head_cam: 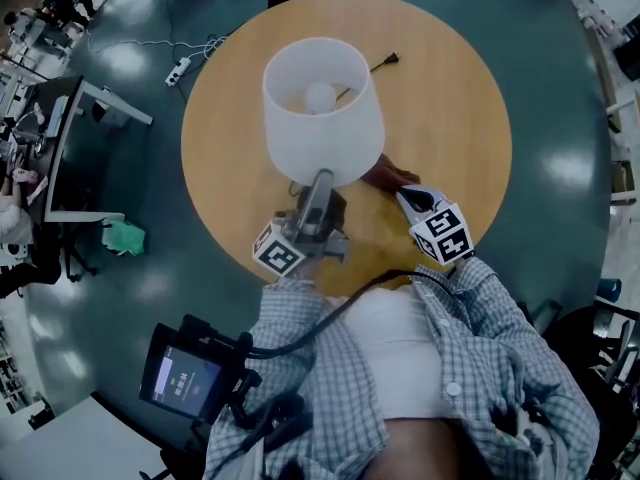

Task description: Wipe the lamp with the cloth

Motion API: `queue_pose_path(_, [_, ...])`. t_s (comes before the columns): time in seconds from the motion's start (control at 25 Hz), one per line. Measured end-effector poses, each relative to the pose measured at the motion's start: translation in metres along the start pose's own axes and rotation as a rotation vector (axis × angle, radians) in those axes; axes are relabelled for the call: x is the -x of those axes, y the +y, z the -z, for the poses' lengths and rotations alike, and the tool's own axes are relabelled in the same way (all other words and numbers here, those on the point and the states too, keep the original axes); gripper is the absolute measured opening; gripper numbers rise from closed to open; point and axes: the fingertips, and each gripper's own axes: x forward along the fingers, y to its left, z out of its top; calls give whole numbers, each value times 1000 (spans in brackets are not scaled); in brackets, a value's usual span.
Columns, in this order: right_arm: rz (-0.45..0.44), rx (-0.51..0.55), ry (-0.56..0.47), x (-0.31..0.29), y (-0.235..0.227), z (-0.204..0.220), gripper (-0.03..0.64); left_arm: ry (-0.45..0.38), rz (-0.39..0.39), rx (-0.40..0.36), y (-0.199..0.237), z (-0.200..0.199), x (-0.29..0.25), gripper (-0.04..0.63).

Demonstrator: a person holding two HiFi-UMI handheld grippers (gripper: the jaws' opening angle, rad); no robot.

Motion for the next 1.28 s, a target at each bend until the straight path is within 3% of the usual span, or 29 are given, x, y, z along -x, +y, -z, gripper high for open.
queue_pose_path(0.04, [-11, 51, 44, -8, -3, 6, 14, -2, -6, 5, 0, 1, 1, 120])
queue_pose_path(0.12, [-30, 120, 113, -24, -10, 13, 138, -6, -12, 14, 0, 2, 1, 120])
queue_pose_path(0.2, [-31, 153, 153, -38, -18, 17, 207, 2, -16, 24, 1, 4, 0, 120])
queue_pose_path(0.32, [-43, 180, 215, -58, -22, 23, 256, 10, -22, 30, 2, 4, 0, 120])
queue_pose_path(0.4, [-53, 194, 255, -66, -21, 25, 260, 12, -24, 30, 2, 4, 0, 120])
queue_pose_path(0.56, [-43, 233, 295, -76, -23, 37, 154, 13, -23, 30, 0, 3, -2, 121])
queue_pose_path(0.72, [-26, 92, 247, -76, -27, 40, 120, 14, -28, 27, -2, 2, -1, 123])
queue_pose_path(0.92, [19, -86, 66, -47, -49, 2, 112, 18, -35, 27, 0, 4, 1, 123])
queue_pose_path(1.08, [52, -121, -175, 13, -64, -83, 112, 22, -36, 28, -2, 5, 2, 124])
queue_pose_path(1.28, [-16, -111, -489, 85, -55, -209, 112, 25, -30, 27, -2, 5, 2, 124])
